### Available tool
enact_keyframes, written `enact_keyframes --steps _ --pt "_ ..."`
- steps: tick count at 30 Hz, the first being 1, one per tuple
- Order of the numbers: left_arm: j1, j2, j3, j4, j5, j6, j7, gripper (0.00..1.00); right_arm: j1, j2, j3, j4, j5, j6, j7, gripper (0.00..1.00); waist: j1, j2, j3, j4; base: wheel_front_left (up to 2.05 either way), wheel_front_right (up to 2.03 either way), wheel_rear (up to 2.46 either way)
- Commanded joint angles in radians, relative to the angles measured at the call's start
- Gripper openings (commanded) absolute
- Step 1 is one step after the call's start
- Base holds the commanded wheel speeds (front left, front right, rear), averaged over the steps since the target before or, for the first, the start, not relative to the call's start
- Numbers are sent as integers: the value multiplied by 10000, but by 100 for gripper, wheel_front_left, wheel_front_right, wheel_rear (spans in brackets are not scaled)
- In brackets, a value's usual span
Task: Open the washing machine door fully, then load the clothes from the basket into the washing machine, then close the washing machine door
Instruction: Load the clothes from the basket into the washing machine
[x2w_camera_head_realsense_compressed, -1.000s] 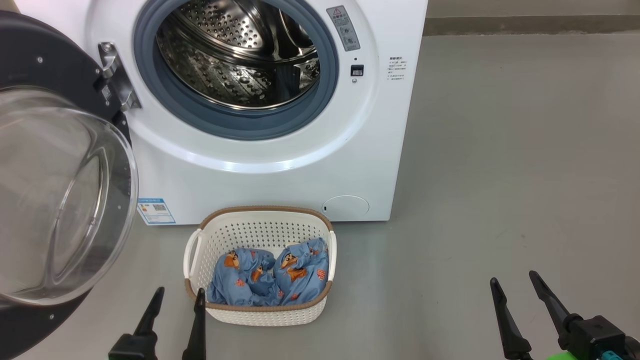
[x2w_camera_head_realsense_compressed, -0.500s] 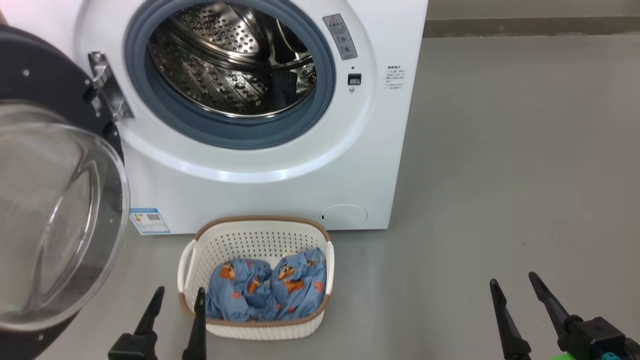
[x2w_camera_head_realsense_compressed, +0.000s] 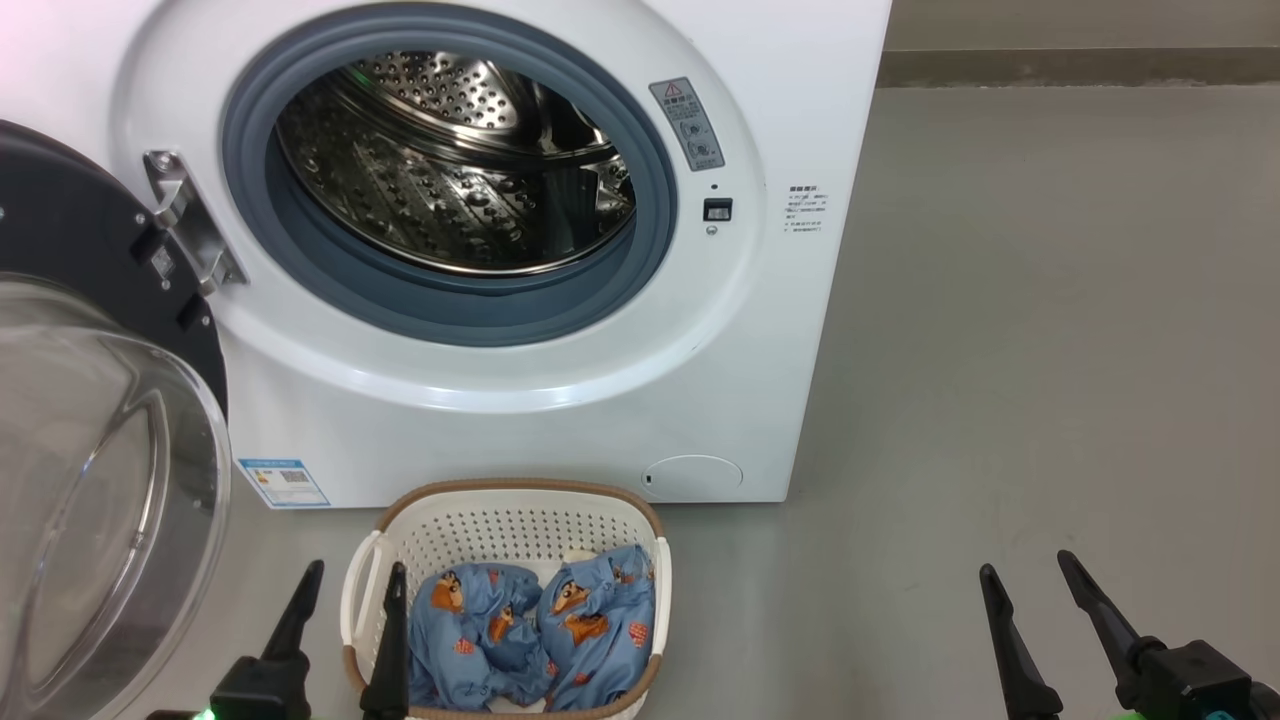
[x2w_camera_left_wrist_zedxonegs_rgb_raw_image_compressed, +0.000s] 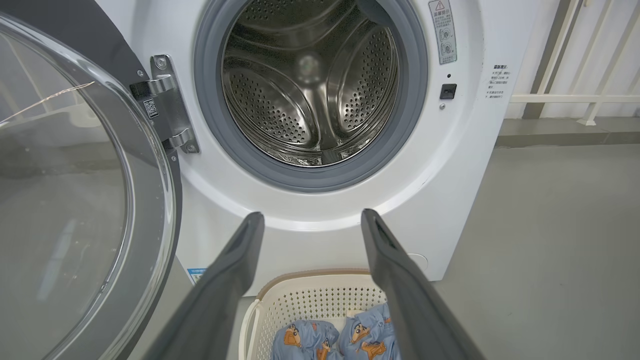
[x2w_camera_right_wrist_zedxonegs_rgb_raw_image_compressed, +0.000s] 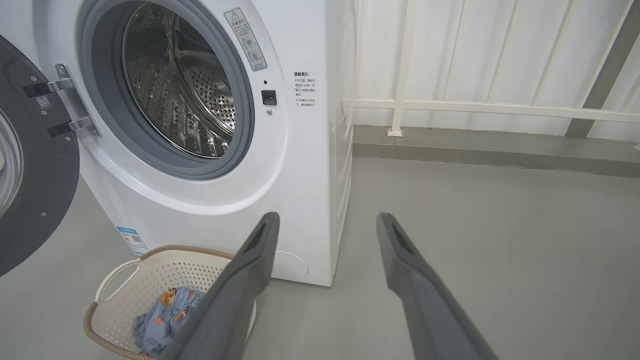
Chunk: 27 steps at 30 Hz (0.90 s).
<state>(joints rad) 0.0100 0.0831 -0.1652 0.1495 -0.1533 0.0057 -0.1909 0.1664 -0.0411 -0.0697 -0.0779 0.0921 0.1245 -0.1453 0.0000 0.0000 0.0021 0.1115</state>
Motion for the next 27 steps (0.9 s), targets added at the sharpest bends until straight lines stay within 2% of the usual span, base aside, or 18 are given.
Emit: enact_keyframes --steps 1,27 --pt "-428 151 282 -240 -44 84 -130 100 -220 -91 287 -300 36 62 12 100 0 0 1 16 8 -8 0" --pt "-537 238 72 -156 -287 115 -244 100 -304 -91 334 -260 75 62 -10 100 0 0 109 17 0 0 0"
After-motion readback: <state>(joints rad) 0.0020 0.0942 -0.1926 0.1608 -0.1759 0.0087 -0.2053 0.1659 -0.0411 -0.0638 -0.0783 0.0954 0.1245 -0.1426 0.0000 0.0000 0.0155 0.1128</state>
